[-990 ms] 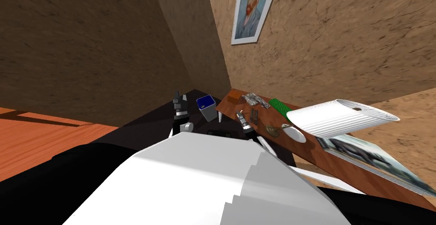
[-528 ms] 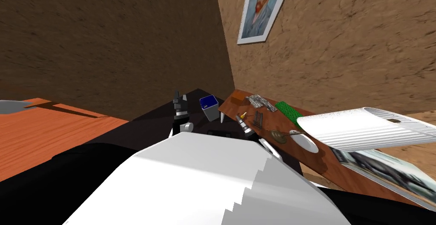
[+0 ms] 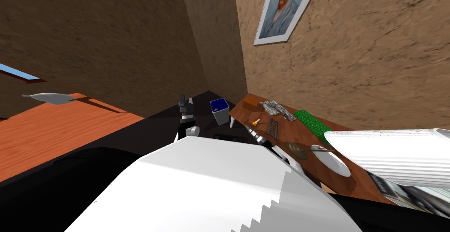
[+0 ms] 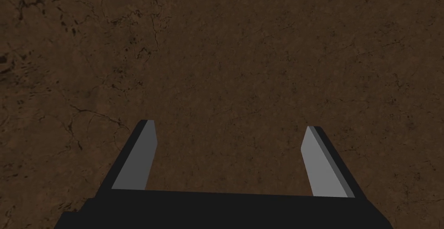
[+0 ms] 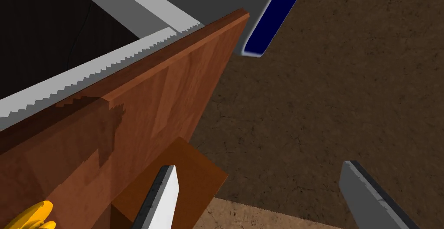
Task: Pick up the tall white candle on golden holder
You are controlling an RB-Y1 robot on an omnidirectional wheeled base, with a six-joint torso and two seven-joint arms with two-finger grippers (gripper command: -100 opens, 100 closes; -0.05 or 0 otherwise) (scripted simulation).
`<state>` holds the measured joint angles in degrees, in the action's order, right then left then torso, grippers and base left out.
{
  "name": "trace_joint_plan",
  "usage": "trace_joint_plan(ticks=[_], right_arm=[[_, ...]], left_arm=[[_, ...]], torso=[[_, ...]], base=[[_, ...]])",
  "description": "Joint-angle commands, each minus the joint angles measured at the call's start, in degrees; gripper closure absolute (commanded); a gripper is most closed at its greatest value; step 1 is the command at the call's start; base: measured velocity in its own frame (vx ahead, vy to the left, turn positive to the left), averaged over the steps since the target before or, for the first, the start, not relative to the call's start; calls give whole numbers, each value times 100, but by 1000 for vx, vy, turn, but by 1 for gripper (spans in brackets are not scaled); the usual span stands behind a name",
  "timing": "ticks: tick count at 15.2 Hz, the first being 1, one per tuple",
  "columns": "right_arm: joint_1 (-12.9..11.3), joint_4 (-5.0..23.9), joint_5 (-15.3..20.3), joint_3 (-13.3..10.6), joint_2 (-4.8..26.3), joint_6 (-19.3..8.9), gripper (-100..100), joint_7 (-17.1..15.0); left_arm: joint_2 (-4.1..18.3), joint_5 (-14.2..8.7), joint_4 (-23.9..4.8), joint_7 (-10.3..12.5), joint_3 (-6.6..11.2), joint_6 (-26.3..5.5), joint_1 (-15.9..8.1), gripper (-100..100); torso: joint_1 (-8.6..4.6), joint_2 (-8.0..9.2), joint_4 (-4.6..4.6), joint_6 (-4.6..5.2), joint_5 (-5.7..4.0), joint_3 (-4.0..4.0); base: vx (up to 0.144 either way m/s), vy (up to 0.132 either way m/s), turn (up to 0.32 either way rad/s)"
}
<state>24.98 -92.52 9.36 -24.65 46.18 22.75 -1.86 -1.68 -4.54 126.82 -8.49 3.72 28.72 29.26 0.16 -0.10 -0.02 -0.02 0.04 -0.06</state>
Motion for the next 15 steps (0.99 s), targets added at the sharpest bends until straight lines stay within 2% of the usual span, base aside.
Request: trace_joint_plan(ticks=[1, 2, 3, 6, 7, 8, 11, 12, 13, 14, 15], right_arm=[[-69, 235, 18, -63, 133, 64, -100, 4], [-108, 386, 61, -194, 355, 63, -100, 16], [-108, 445, 61, -194, 393, 63, -100, 16], [-185, 833, 146, -449, 799, 60, -100, 39], [-185, 855, 146, -449, 898, 60, -100, 39], [-223, 1050, 187, -573, 1052, 59, -100, 50], [-223, 1053, 187, -573, 1143, 59, -100, 50], [-260, 1238, 226, -693, 1380, 58, -100, 61], [-260, 1246, 226, -693, 1380, 58, -100, 61], [-296, 1424, 265, -810, 1596, 57, -100, 72], [-296, 1433, 265, -810, 1610, 57, -100, 72]], left_arm=[[0, 0, 0, 0, 0, 0, 0, 0], [0, 0, 0, 0, 0, 0, 0, 0], [0, 0, 0, 0, 0, 0, 0, 0], [0, 0, 0, 0, 0, 0, 0, 0], [0, 0, 0, 0, 0, 0, 0, 0], [0, 0, 0, 0, 0, 0, 0, 0], [0, 0, 0, 0, 1, 0, 1, 0], [0, 0, 0, 0, 1, 0, 1, 0], [0, 0, 0, 0, 0, 0, 0, 0], [0, 0, 0, 0, 0, 0, 0, 0], [0, 0, 0, 0, 0, 0, 0, 0]], torso=[[0, 0, 0, 0, 0, 0], [-3, 2, 0, 2, -1, 1], [-3, 2, 1, -1, -1, 1], [-1, 2, 1, 0, 0, 1], [0, 0, 0, -1, 0, 0], [-1, 0, 0, 0, 1, 0], [-3, 1, 0, 3, 0, 1], [-6, 5, 1, 4, -2, 3], [-5, 5, 1, 0, -1, 3], [-4, 4, 1, 0, -1, 3], [-2, 3, 1, -1, 0, 2]], base=[[17, 24, 49], [22, 30, 142], [24, 25, 158], [26, 38, 177], [32, 32, 165], [30, 34, 181], [23, 20, 55], [18, 22, 125], [21, 25, 148], [26, 30, 180], [32, 31, 152]])
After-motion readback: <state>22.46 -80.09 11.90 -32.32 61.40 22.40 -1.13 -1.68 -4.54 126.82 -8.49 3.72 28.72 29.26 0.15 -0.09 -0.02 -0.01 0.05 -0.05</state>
